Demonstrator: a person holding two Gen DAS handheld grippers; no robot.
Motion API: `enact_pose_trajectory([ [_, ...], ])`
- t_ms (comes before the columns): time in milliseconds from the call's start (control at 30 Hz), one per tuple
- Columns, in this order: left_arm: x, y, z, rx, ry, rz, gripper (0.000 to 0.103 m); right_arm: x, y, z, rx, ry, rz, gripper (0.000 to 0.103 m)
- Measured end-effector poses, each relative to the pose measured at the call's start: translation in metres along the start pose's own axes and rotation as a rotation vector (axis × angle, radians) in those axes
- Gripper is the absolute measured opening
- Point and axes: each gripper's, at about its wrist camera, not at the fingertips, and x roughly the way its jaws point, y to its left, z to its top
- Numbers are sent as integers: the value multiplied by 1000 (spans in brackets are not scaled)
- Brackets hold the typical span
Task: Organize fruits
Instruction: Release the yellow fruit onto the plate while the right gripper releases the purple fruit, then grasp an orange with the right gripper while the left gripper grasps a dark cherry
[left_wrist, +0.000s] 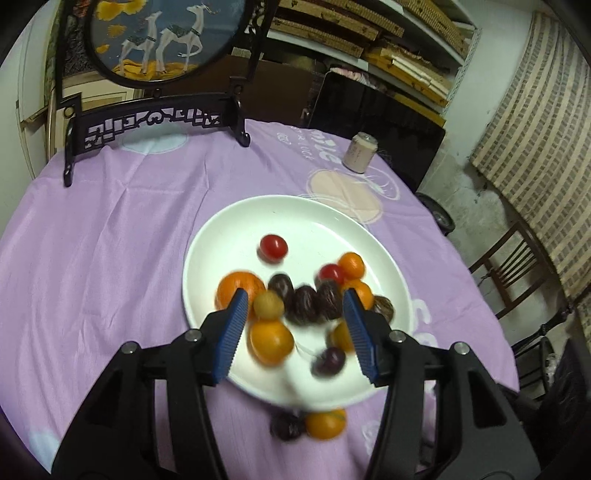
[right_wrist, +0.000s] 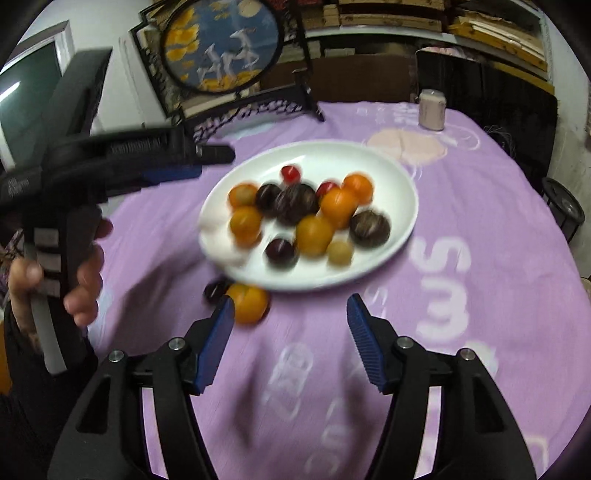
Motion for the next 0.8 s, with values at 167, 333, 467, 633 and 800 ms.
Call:
enact_pose_trajectory([
  [167,-48,10,-52,-20,-35,-21,62,6,21,-15,-48,47,24,63],
  [333,-75,18,-104,23,4,22,66,26,32,-11,-61,76,56,64],
  [467,-93,34,-135,4,32,36,66,48,38,-5,-78,96,46,64],
  [633,-101,52,-150,-34,52,54,66,67,40,-1,-121,118,5,64],
  [800,-102,48,-148,-29,50,49,66,82,40,4,-148,129,19,39],
])
